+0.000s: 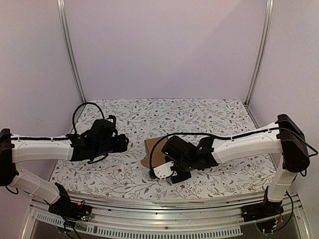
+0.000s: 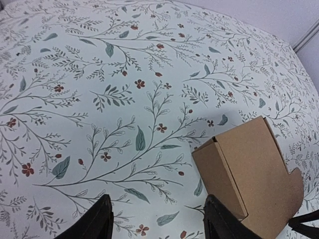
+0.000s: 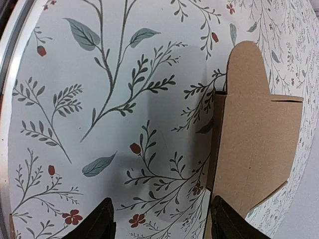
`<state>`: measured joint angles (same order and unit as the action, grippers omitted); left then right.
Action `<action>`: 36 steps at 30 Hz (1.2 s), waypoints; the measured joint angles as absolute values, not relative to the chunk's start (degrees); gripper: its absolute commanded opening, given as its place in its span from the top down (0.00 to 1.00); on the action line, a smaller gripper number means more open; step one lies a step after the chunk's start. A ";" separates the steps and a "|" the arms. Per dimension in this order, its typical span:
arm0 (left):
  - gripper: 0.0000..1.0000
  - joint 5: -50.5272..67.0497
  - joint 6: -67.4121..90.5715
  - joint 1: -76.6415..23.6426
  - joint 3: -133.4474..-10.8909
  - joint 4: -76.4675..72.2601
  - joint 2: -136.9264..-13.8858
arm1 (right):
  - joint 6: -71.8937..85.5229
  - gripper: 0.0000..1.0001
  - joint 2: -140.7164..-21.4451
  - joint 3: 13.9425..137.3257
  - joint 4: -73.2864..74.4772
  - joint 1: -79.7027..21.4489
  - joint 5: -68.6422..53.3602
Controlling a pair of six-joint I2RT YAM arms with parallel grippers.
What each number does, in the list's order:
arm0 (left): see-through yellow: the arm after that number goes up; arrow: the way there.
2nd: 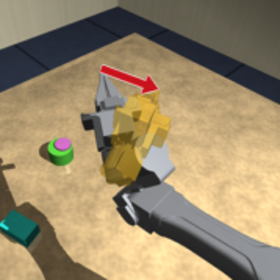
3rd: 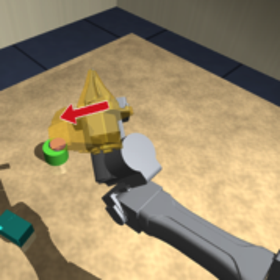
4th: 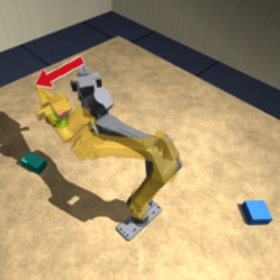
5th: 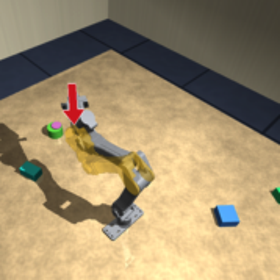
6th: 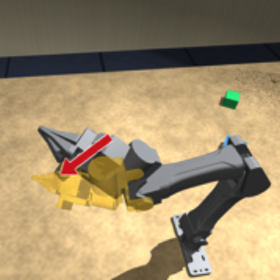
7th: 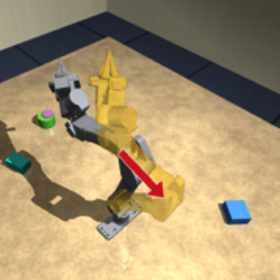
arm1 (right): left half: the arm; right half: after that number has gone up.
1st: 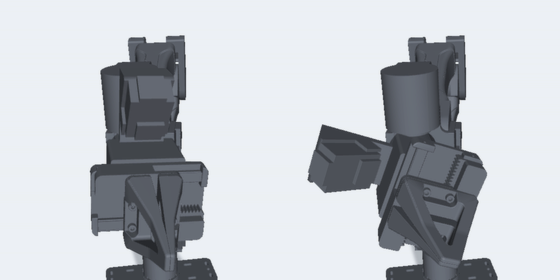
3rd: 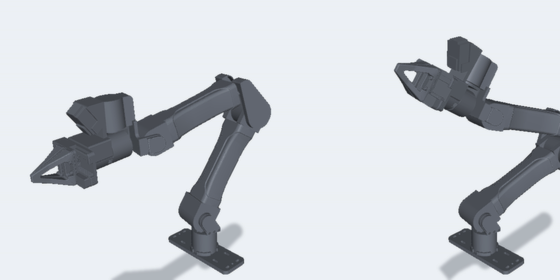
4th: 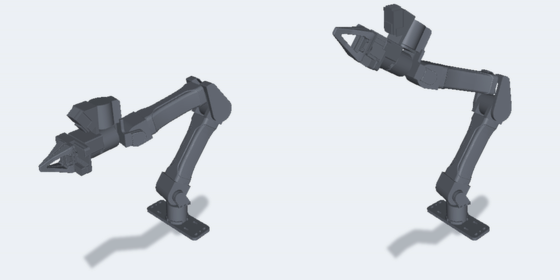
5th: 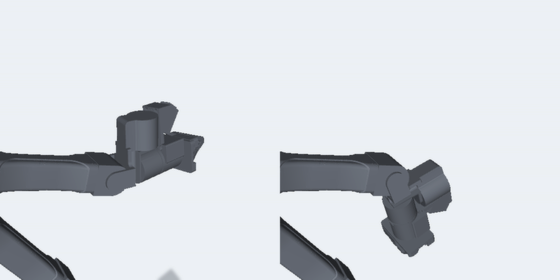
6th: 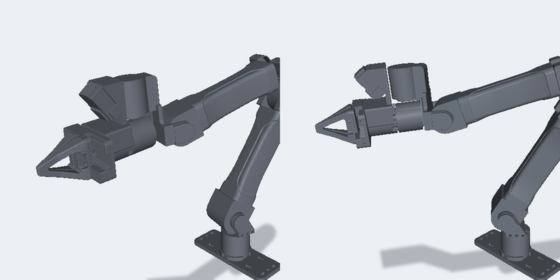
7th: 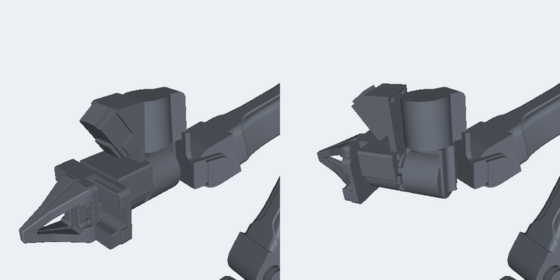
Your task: Fold the paper box
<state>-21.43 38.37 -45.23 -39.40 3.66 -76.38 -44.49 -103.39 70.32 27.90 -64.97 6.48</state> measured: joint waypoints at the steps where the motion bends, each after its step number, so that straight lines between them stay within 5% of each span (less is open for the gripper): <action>1: 0.38 -21.87 38.74 -44.93 -38.46 4.03 -74.81 | -45.21 0.36 -103.39 68.10 25.17 -66.63 10.13; 8: 0.38 -24.10 39.94 -43.83 -35.11 5.28 -68.10 | -50.19 0.48 -107.20 64.27 7.18 -71.16 30.41; 13: 0.38 -24.32 40.77 -43.68 -33.56 5.34 -66.96 | -51.11 0.82 -109.36 64.31 3.60 -71.53 35.64; 17: 0.38 -24.27 41.06 -43.68 -32.82 5.32 -66.98 | -51.27 0.93 -109.36 64.47 2.20 -71.81 37.12; 36: 0.38 -23.05 40.58 -43.59 -32.82 4.14 -68.77 | -46.89 0.96 -106.34 77.43 22.83 -70.50 28.71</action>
